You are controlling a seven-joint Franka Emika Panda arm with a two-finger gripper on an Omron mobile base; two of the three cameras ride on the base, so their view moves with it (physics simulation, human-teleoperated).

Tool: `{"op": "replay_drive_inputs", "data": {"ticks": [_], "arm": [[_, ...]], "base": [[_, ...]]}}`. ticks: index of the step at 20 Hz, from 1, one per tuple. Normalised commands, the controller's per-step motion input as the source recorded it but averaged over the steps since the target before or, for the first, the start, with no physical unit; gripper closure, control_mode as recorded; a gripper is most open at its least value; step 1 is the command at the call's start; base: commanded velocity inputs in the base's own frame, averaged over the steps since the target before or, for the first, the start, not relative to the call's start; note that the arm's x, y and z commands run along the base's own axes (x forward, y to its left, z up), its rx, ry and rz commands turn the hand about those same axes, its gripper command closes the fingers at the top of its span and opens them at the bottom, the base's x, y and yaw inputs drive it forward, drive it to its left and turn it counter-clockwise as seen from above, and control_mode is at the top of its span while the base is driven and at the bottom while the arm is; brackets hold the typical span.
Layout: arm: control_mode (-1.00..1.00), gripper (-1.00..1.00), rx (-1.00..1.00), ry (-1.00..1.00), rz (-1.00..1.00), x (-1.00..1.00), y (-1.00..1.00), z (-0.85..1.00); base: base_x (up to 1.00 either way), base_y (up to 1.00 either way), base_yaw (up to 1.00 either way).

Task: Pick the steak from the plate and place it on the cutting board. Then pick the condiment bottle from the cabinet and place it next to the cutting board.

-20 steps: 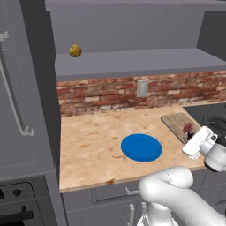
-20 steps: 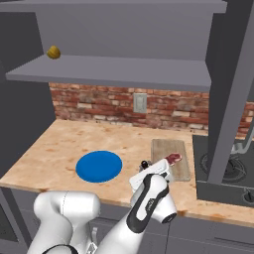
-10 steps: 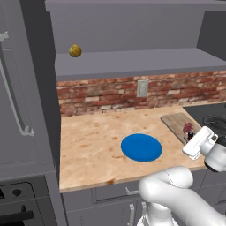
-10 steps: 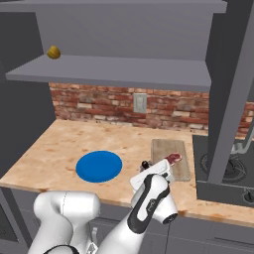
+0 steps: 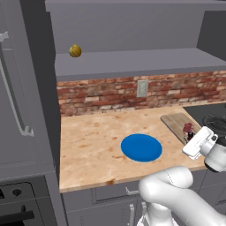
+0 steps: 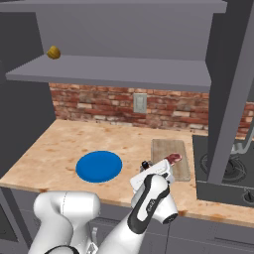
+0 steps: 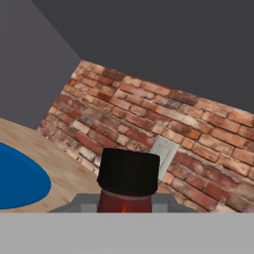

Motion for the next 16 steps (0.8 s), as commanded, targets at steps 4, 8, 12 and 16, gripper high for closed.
{"op": "replay_drive_inputs", "data": {"ticks": [4,8,12,16], "arm": [[-1.0,-1.0,0.0,0.0,0.01,0.0,-0.08,-0.01],[-1.0,-1.0,0.0,0.0,0.01,0.0,-0.14,0.0],[-1.0,-1.0,0.0,0.0,0.0,0.0,-0.18,0.0],[-1.0,-1.0,0.0,0.0,0.0,0.0,-0.2,0.0]], "base": [[0.0,0.0,0.0],[0.0,0.0,0.0],[0.0,0.0,0.0],[0.0,0.0,0.0]]}}
